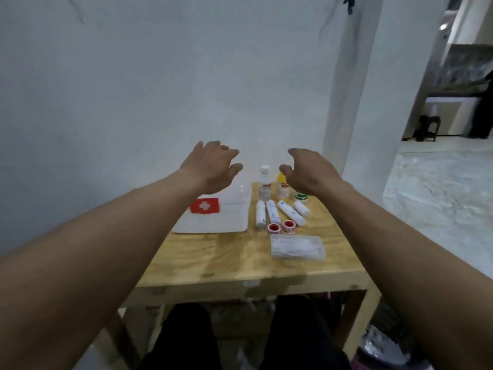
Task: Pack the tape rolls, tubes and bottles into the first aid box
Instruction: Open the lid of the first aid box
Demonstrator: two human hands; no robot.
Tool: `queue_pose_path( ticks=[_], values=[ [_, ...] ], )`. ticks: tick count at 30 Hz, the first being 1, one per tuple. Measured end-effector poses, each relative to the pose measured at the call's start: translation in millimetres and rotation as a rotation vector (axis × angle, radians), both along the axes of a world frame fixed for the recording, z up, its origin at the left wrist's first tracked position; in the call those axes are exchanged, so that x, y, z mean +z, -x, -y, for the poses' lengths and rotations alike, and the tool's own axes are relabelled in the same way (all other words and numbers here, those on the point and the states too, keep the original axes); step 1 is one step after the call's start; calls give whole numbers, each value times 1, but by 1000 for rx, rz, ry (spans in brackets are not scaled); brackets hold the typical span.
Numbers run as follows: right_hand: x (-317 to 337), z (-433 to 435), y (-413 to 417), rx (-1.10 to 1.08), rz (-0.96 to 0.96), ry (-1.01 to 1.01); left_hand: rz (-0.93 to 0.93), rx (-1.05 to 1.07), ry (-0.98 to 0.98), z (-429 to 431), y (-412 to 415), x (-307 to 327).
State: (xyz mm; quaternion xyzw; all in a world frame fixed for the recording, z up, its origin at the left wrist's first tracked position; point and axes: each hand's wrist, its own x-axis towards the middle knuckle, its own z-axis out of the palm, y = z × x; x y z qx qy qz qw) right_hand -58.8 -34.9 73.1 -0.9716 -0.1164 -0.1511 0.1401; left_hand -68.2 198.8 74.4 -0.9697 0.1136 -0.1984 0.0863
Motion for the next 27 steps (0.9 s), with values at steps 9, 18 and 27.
queue_pose_path(
  ticks=[9,18,27],
  values=[
    [-17,-87,19,264,-90,41,-20,175,214,-59,61,-42],
    [-22,-101,36,378,-153,176,80,270,442,-53,69,-74],
    [-36,-101,16,386,-166,74,322,646,1293,1,76,-87]
  ],
)
